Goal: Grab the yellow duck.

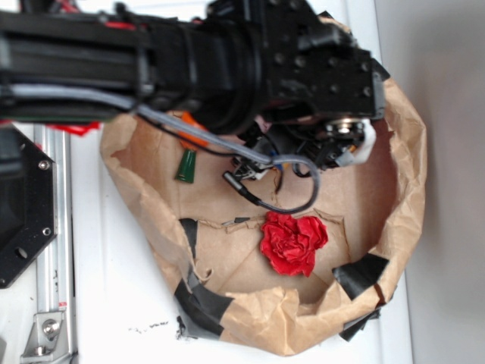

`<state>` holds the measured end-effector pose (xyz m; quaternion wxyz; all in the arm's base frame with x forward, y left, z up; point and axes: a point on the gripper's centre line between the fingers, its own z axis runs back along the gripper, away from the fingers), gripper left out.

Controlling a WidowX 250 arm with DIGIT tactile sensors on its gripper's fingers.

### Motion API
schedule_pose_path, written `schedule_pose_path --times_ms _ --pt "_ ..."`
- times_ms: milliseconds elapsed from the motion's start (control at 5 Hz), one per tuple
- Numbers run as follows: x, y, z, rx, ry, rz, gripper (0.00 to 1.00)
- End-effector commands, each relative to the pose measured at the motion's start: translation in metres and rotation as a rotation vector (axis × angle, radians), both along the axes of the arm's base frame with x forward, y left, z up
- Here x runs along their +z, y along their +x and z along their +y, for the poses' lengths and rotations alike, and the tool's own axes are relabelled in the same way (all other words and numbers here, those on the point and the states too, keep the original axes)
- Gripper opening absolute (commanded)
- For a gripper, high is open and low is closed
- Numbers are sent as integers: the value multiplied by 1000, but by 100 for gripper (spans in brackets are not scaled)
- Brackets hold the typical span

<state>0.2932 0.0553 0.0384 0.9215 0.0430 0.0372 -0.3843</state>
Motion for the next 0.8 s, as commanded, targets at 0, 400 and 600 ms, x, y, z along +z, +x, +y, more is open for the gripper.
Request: schedule_pose_path --times_ms 0,400,600 --pt "-1 10 15 8 34 -37 100" --pt "-16 4 12 -8 59 -11 100" --pt "-20 -1 2 -45 29 15 100"
